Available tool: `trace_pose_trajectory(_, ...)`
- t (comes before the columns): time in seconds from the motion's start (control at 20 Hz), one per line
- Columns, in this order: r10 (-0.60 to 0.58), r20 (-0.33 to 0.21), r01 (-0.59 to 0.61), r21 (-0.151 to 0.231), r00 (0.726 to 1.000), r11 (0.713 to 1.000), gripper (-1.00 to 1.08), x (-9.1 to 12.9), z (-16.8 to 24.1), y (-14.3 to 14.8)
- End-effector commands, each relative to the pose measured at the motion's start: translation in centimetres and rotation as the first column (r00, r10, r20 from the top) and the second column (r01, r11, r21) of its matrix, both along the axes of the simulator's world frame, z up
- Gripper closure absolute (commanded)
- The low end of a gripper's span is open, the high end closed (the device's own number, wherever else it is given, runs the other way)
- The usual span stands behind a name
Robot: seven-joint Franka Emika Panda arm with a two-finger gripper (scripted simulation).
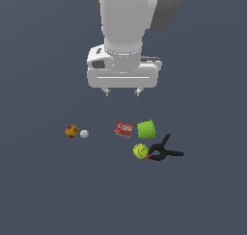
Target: Pick up a designated object from a clutter of objects.
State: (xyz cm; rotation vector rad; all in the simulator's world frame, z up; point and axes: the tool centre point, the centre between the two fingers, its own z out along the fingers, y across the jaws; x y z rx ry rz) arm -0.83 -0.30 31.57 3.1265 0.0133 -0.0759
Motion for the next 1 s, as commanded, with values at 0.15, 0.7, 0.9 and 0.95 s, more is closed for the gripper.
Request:
trace_pose_trajectory(0.15,-0.002,-0.004,0.002,0.002,1.000,1.000,-0.20,0.1,-0.1,-0.2)
trace_pose_trajectory(0.7,0.017,-0.029,-0.017,-0.021,0.999,1.000,-0.20,0.2,-0.9,0.1)
trace_pose_trajectory(0.9,0.048,-0.058,-0.051,-0.061,0.997,0.997,-0.20,0.3,-2.1,1.0)
trace_pose_trajectory(0.95,0.057,-0.067,-0.062,-0.073,0.996,0.995,-0.20,0.4,-2.5,1.2)
